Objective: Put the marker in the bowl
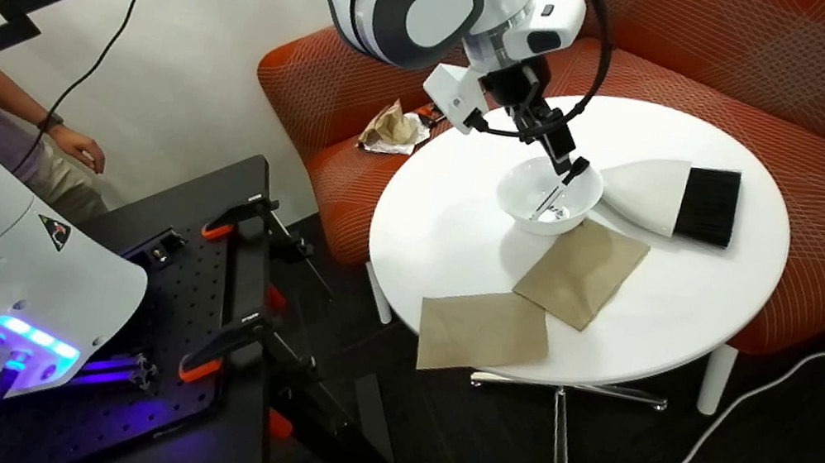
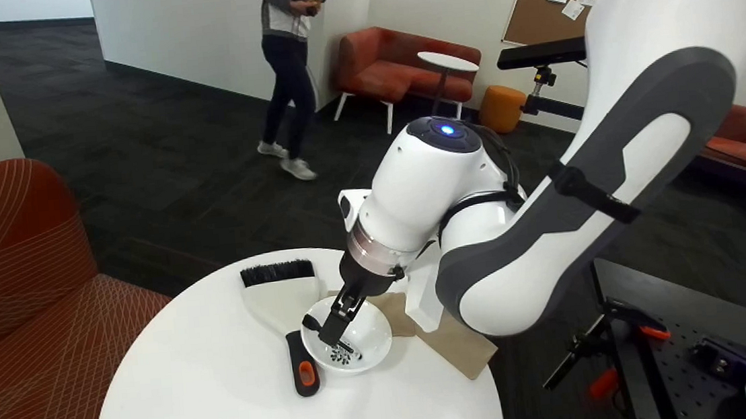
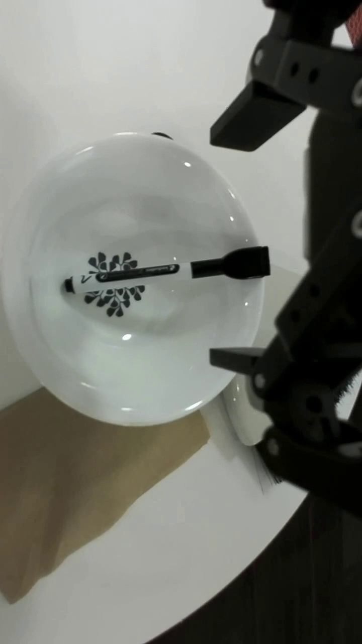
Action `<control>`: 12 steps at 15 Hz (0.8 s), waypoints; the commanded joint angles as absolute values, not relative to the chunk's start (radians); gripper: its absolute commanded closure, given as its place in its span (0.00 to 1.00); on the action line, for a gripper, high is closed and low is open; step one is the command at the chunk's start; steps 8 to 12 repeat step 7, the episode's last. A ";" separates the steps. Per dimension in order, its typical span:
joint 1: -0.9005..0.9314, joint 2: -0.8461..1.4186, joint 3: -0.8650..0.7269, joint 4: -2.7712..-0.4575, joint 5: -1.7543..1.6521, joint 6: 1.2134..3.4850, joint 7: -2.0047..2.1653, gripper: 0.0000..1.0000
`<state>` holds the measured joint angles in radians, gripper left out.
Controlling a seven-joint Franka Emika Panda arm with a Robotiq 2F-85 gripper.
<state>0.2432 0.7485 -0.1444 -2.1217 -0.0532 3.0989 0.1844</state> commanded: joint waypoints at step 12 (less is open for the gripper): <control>0.250 0.707 -0.142 -2.150 -0.026 3.164 0.158 0.00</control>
